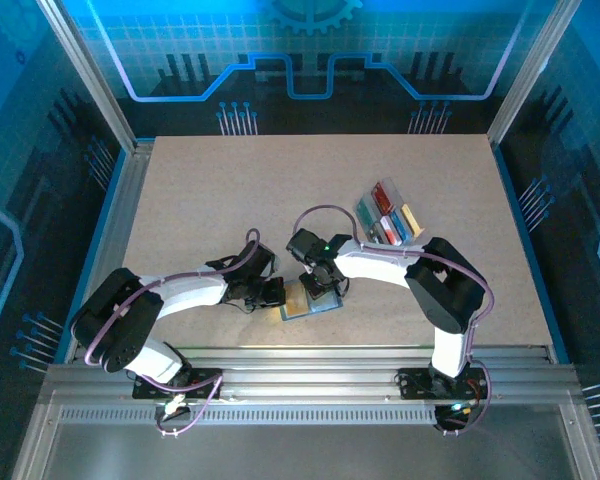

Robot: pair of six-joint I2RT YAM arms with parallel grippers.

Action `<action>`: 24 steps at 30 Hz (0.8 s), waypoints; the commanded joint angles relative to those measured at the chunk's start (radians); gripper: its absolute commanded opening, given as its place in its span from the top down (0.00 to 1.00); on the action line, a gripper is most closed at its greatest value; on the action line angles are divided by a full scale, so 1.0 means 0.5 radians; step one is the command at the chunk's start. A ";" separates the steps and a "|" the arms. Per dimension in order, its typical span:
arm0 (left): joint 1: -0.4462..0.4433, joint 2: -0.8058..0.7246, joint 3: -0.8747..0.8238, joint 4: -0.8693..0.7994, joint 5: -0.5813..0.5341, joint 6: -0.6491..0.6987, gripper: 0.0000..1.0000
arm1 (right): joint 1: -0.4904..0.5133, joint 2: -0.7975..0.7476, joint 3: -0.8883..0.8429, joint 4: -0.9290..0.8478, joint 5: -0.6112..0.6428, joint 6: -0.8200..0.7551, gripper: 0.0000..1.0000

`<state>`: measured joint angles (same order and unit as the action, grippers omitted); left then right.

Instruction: Put the credit cards into the card holder

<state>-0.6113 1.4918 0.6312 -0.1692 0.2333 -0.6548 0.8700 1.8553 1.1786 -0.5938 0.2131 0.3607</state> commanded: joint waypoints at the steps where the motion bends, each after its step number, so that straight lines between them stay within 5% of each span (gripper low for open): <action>1: 0.015 0.063 -0.059 -0.007 -0.017 -0.013 1.00 | 0.010 0.012 0.008 -0.105 0.048 -0.018 1.00; 18: 0.016 0.055 -0.092 0.041 0.001 -0.037 1.00 | 0.182 -0.008 0.294 -0.262 0.046 -0.062 1.00; 24: 0.016 0.051 -0.108 0.056 0.009 -0.046 1.00 | 0.178 -0.033 0.277 -0.204 -0.156 -0.012 0.83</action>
<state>-0.6106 1.4971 0.6121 -0.1150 0.2447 -0.6559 0.9497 1.8553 1.3094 -0.6895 0.2073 0.3424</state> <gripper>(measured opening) 0.053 0.138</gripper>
